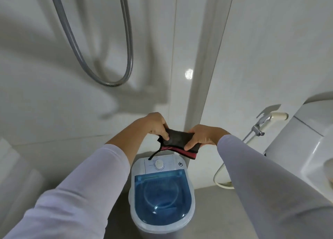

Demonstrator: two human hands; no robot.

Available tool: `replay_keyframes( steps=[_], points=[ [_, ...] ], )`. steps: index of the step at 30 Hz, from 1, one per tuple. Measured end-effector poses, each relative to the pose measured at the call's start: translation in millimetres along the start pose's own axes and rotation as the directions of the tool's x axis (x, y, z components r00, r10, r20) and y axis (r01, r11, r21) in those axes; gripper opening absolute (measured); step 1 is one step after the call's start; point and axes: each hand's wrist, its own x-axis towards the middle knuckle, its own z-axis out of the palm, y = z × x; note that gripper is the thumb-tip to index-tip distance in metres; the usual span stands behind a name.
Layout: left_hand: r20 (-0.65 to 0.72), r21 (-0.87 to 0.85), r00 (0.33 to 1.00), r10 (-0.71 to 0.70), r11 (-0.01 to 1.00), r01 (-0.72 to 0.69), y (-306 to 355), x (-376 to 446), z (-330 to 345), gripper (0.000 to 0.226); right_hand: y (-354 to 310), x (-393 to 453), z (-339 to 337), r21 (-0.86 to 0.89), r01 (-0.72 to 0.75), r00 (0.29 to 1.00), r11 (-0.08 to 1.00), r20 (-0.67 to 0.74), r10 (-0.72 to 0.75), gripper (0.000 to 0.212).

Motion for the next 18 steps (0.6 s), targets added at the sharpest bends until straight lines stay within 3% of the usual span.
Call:
replay_keyframes(
  steps=[3,6,8,12,16,18],
  points=[
    [-0.053,0.019,0.998,0.012,1.000,-0.011,-21.5,32.2,32.4,0.042,33.0,38.0,11.1,0.027,0.043,0.993,0.999,-0.115,-0.039,0.047],
    [-0.134,0.009,0.991,0.029,1.000,-0.028,-43.9,57.5,59.9,0.041,66.2,65.4,23.4,0.199,0.109,0.978,0.974,-0.195,-0.070,0.052],
    [-0.187,-0.022,0.982,0.041,0.999,-0.046,-56.4,69.7,78.9,0.039,85.3,79.8,35.1,0.382,0.203,0.963,0.902,-0.243,-0.114,0.048],
    [-0.294,-0.114,0.950,0.108,0.983,-0.147,-76.0,82.7,118.7,0.022,103.9,91.9,67.5,0.682,0.341,0.936,0.647,-0.313,-0.163,0.012],
    [-0.336,-0.244,0.937,0.091,0.953,-0.180,-81.9,76.0,152.0,0.030,110.7,88.2,98.8,0.793,0.378,0.926,0.478,-0.333,-0.180,0.007],
    [-0.360,-0.275,0.930,0.067,0.945,-0.175,-80.5,65.0,161.5,0.028,111.1,81.6,111.2,0.778,0.387,0.919,0.495,-0.366,-0.145,0.006]
  ],
)
